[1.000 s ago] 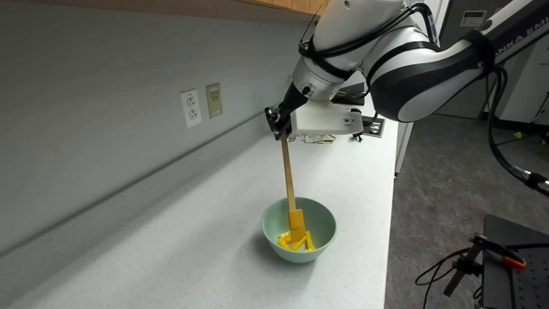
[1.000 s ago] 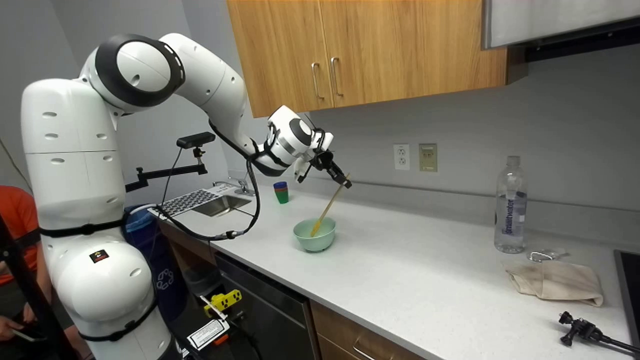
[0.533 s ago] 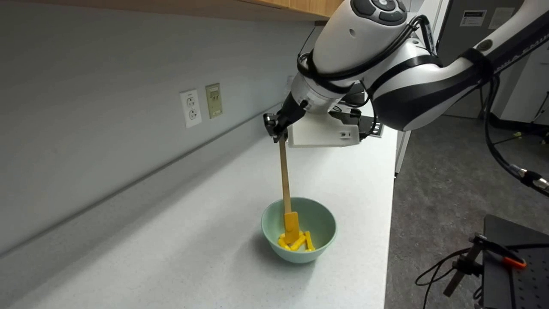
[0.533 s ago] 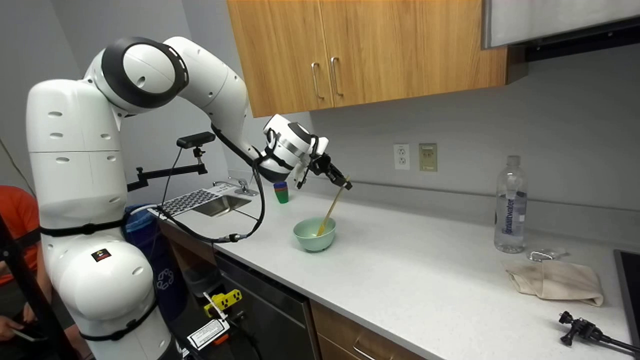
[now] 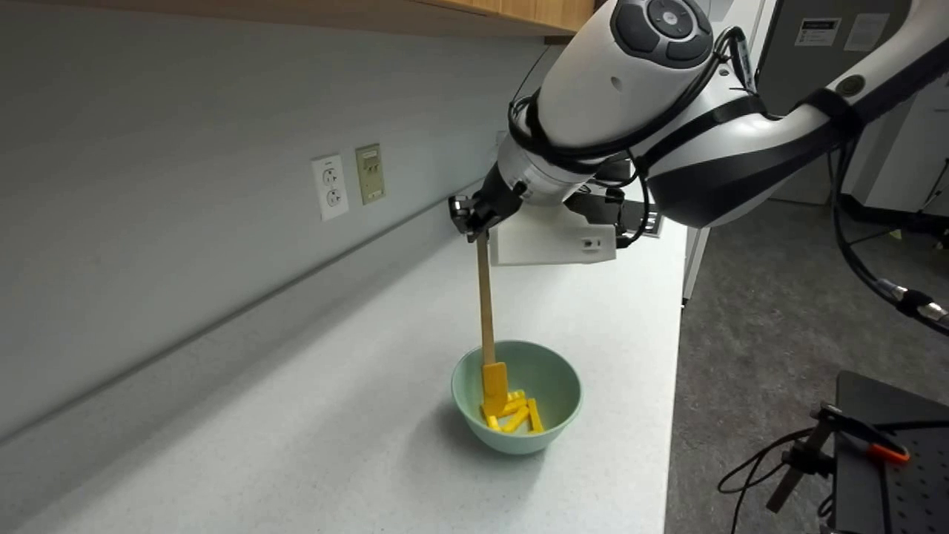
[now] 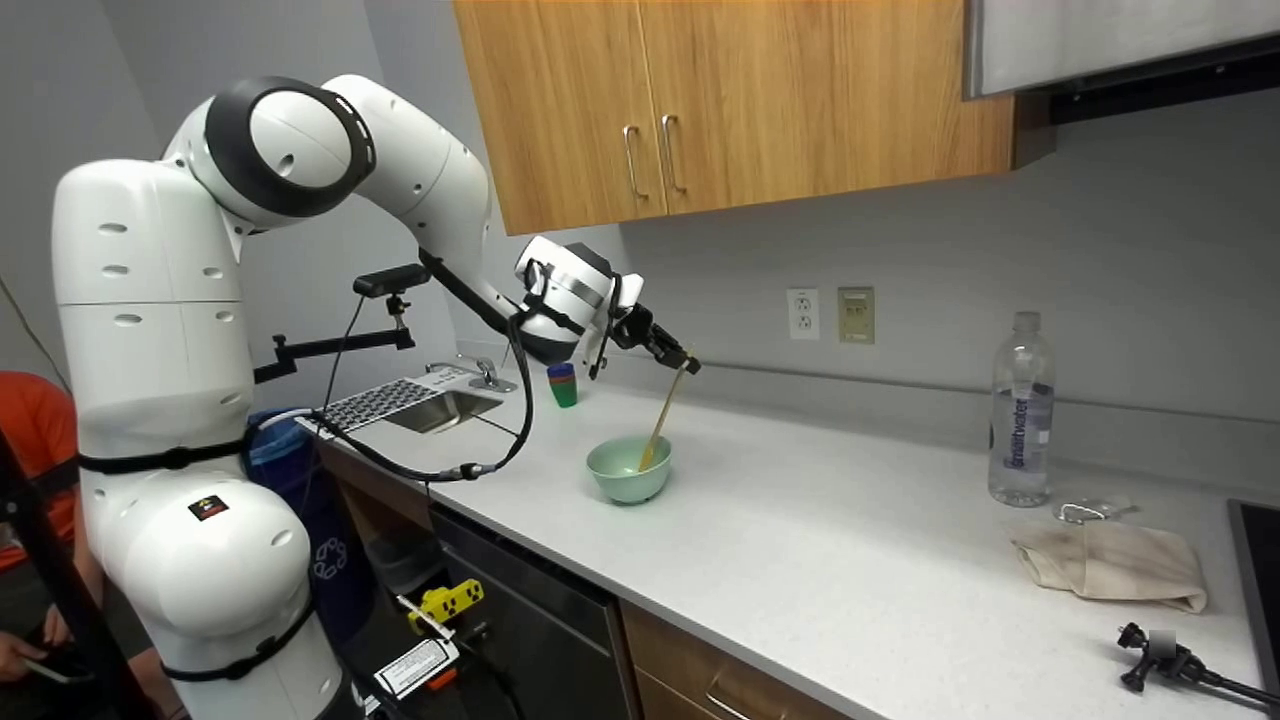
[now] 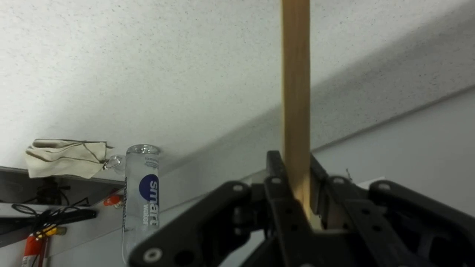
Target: Use the object to mix the contents in the bowl
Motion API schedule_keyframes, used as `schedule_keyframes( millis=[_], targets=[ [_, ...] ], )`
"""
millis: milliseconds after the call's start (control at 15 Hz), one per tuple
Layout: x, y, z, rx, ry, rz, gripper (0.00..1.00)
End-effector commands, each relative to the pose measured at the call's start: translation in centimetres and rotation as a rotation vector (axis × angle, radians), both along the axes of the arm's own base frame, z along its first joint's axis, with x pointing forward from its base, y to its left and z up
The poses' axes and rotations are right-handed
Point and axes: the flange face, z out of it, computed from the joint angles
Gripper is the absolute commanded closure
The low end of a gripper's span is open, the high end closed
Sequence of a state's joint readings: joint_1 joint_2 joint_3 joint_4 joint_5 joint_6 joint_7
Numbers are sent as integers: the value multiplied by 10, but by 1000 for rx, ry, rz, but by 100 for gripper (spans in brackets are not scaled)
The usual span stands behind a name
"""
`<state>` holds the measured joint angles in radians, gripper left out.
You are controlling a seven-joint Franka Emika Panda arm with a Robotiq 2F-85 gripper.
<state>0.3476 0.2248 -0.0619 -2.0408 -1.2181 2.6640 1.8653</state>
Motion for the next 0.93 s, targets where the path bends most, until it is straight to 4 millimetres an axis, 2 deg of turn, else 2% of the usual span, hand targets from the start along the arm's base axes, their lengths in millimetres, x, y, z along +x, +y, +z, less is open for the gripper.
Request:
schedule_keyframes(
  millis=[0, 533, 867],
  targets=[
    [2, 4, 9, -59, -74, -36, 96],
    [-3, 11, 4, -151, -64, -31, 96],
    [-9, 19, -2, -113, 4, 8, 96]
  ],
)
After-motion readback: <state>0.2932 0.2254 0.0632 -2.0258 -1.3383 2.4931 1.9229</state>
